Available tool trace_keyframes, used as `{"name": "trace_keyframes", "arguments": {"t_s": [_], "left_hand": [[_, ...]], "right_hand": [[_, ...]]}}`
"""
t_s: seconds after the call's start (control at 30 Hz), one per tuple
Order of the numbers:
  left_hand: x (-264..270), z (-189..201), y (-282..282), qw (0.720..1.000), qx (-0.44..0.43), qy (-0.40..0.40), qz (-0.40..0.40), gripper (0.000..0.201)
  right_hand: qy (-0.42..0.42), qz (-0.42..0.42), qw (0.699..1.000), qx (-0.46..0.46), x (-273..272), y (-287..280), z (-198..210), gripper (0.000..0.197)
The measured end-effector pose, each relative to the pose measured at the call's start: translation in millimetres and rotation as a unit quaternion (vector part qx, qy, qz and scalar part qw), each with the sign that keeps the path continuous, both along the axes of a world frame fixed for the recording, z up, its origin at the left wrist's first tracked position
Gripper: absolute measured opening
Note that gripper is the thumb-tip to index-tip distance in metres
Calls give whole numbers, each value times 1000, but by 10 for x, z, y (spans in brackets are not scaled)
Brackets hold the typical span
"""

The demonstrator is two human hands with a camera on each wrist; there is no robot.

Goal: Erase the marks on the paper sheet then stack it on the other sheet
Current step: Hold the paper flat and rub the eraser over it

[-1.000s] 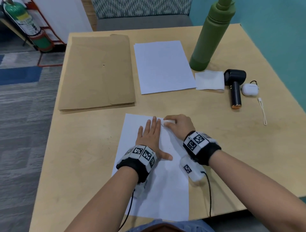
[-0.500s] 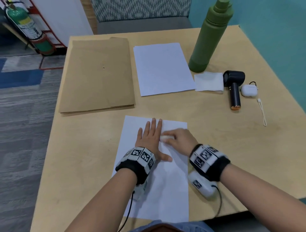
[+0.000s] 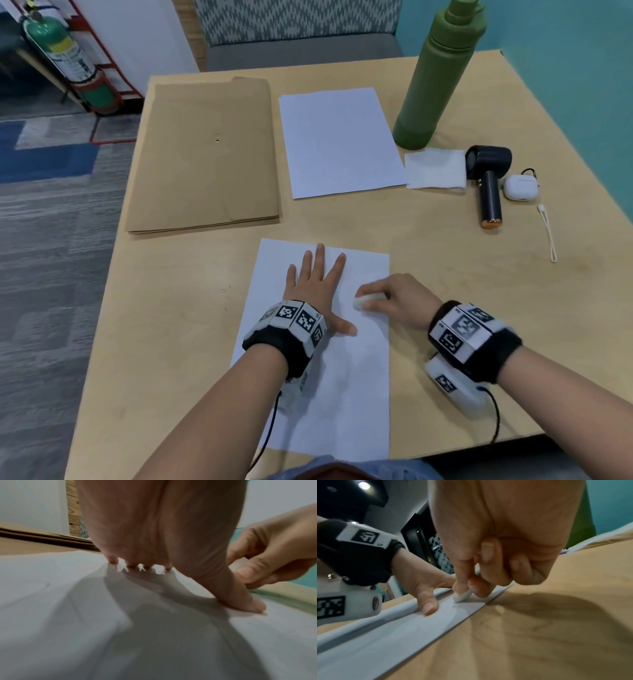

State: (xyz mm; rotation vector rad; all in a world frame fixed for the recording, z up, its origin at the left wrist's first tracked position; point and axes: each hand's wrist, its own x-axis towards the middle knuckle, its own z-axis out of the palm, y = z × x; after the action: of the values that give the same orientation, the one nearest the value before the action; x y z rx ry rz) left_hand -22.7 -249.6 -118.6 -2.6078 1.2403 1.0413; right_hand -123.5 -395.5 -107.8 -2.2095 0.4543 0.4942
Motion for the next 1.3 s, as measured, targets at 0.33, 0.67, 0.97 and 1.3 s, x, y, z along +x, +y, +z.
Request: {"name": "trace_keyframes", "arguments": {"t_s": [0.33,0.67,0.97,1.3], "left_hand": [[0,19,-18,1000,14,-7,-7,127],[3,15,-13,1000,13,-10,-4,127],[-4,-6,-16,1000,7,-5,-11,130],[4,-14,-17,1000,3,-5,-12,130]], "right_hand": [[-51,-116,990,-58,306,52,-44,23],[-39,-70,995,-57,430,23,37,28],[29,63,997,-32,-50,113,79,26],[23,61,998,-11,-199,121,62,14]]}}
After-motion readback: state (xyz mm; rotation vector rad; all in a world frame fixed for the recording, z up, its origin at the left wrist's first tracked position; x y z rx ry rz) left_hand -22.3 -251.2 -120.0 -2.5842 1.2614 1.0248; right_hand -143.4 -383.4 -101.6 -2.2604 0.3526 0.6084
